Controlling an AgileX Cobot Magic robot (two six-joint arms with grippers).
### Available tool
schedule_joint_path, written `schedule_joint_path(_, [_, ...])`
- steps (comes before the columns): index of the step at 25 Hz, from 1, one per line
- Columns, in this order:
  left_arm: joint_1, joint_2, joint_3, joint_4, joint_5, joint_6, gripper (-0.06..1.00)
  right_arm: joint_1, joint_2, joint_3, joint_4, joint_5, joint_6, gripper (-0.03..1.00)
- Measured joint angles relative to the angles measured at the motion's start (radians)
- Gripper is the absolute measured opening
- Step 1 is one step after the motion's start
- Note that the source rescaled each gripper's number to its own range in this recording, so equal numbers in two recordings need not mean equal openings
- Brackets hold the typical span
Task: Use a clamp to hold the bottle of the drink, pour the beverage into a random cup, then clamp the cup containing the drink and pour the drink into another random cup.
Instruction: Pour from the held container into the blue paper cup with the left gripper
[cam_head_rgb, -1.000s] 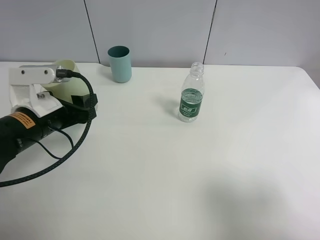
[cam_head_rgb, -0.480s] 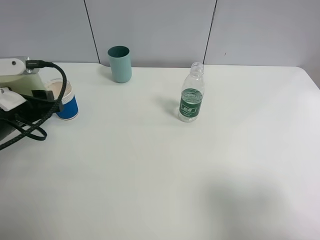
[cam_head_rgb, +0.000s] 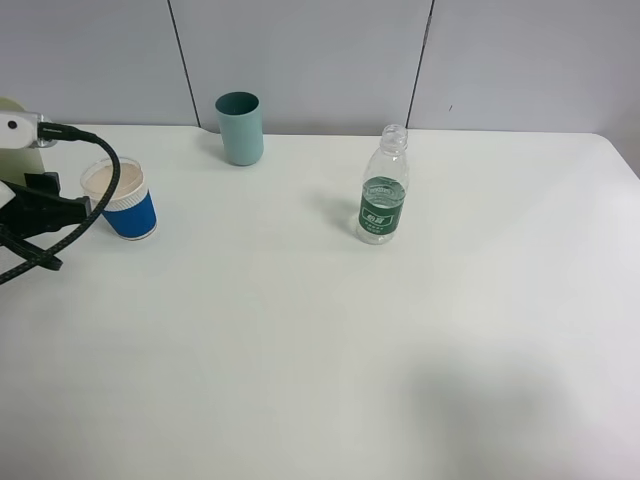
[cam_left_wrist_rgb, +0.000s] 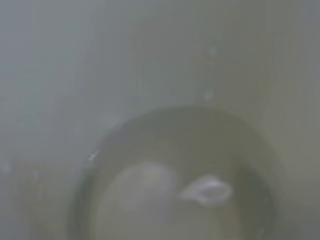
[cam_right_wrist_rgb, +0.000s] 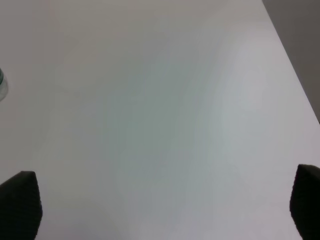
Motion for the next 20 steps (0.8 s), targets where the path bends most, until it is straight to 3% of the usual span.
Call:
schedule_joint_path(3, [0.013, 0.000, 0.000, -0.033, 0.001, 0.000, 0.02, 0.000, 0.000, 0.000, 0.000, 0.000, 0.000, 1.00])
schedule_joint_path(12, [0.157, 0.000, -0.002, -0.067, 0.050, 0.059, 0.02, 0.000, 0.000, 0.000, 0.000, 0.000, 0.000, 1.00])
schedule_joint_path(20, [0.218, 0.007, -0.066, -0.080, 0.113, 0.255, 0.02, 0.000, 0.000, 0.000, 0.000, 0.000, 0.000, 1.00])
